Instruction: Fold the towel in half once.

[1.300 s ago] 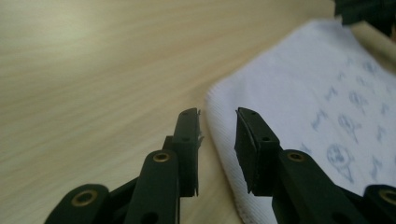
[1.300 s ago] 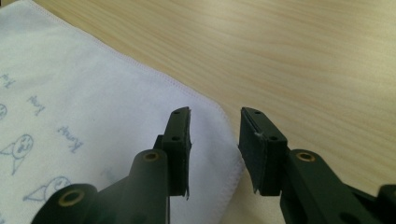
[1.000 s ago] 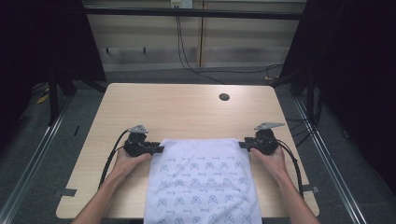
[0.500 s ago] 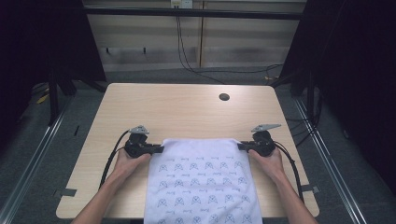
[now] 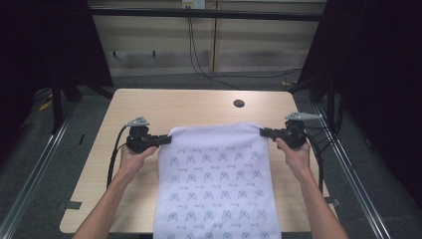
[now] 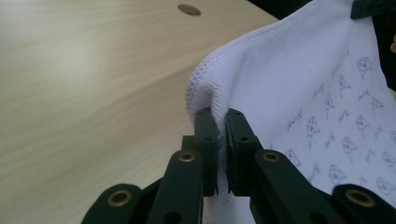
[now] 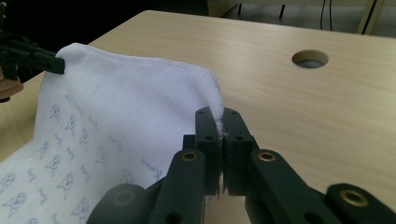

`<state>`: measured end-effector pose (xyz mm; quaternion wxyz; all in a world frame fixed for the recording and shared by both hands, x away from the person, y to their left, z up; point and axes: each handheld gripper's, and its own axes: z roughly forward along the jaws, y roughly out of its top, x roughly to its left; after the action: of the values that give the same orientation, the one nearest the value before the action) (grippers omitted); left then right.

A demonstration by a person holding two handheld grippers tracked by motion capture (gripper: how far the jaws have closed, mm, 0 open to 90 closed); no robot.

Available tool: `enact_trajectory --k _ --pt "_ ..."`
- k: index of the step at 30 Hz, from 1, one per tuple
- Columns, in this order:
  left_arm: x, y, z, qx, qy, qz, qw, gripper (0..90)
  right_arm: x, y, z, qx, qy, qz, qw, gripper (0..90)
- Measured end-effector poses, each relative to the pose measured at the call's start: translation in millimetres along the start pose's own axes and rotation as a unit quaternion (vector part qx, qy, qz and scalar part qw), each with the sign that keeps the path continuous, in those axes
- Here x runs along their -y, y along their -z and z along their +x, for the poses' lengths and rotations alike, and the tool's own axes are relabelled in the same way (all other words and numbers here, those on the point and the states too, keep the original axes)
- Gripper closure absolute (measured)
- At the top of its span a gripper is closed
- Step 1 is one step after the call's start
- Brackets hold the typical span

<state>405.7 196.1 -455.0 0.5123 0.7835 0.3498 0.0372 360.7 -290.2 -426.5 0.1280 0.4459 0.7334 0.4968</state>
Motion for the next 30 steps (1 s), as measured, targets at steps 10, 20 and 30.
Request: enact_trajectory --k 10,20,30 --pt "-57.9 19.4 -5.5 -0.03 -0.029 -0.047 0.998 85.1 -59.7 4.6 -3.8 0.009 0.023 -0.012 0.9996 87.4" --pt "-115.3 39.1 -22.6 -0.056 -0.077 -0.083 0.992 85.3 -115.4 22.3 -2.5 0.015 0.023 -0.063 0.9976 87.9" --pt "-77.9 45.8 -43.7 -0.01 -0.08 -0.065 0.9946 85.2 -71.4 42.5 9.4 -0.01 0.026 -0.047 0.9985 88.0"
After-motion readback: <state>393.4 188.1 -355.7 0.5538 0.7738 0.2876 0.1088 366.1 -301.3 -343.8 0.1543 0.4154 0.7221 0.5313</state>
